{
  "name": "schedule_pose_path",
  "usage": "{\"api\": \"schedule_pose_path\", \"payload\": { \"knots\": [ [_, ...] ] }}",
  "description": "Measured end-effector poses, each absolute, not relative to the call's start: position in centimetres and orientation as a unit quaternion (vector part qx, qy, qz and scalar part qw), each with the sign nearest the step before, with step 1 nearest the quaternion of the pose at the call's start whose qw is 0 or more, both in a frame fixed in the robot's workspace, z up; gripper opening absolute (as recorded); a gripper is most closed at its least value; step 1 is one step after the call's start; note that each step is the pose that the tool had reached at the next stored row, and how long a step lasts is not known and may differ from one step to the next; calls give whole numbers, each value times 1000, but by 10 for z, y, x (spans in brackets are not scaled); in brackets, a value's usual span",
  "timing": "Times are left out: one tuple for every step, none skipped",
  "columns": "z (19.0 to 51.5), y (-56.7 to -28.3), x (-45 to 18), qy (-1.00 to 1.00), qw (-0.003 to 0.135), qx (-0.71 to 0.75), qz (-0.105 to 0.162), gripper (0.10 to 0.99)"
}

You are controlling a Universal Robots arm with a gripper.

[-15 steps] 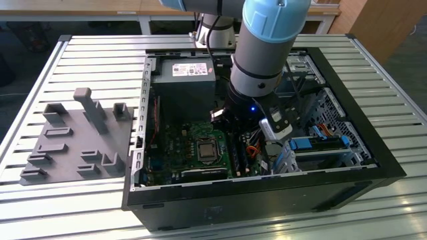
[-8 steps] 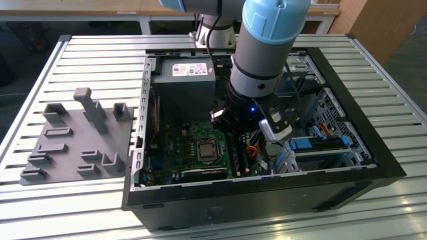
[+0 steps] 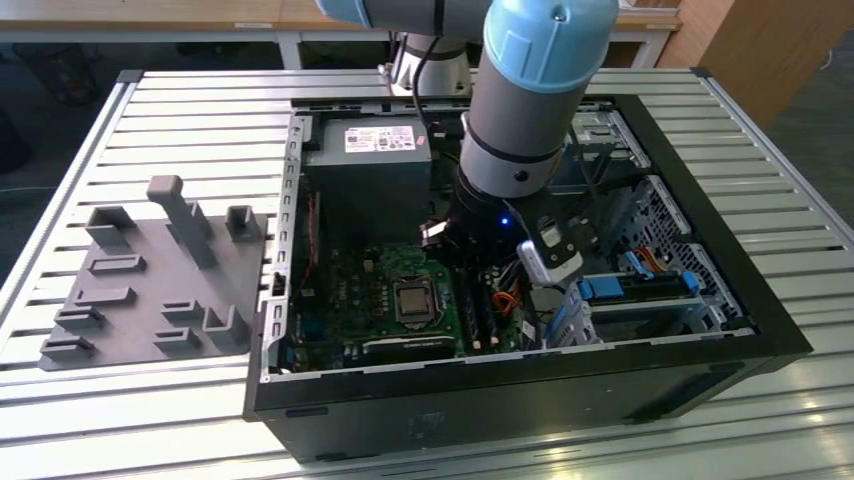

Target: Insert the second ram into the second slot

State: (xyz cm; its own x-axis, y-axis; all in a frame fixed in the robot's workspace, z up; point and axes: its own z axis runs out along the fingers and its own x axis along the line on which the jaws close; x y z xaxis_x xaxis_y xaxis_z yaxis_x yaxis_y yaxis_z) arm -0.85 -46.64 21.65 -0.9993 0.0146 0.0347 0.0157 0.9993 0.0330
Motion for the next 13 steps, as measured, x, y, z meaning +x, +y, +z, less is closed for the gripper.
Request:
{"api": "schedule_pose_path", "payload": {
  "knots": [
    [216,-466,-8,-1000,17,-8,-16,106],
    [215,-466,-8,-1000,17,-8,-16,106],
    [214,-466,-8,-1000,17,-8,-16,106],
    [214,-466,-8,-1000,17,-8,-16,106],
    [215,-466,-8,-1000,17,-8,-16,106],
    [215,-466,-8,-1000,17,-8,-17,106],
    [217,-466,-8,-1000,17,-8,-18,106],
    [218,-466,-8,-1000,17,-8,-18,106],
    [219,-466,-8,-1000,17,-8,-18,106],
    [221,-466,-8,-1000,17,-8,-17,106],
    [222,-466,-8,-1000,17,-8,-17,106],
    [223,-466,-8,-1000,17,-8,-17,106],
    [224,-466,-8,-1000,17,-8,-17,106]
  ]
}}
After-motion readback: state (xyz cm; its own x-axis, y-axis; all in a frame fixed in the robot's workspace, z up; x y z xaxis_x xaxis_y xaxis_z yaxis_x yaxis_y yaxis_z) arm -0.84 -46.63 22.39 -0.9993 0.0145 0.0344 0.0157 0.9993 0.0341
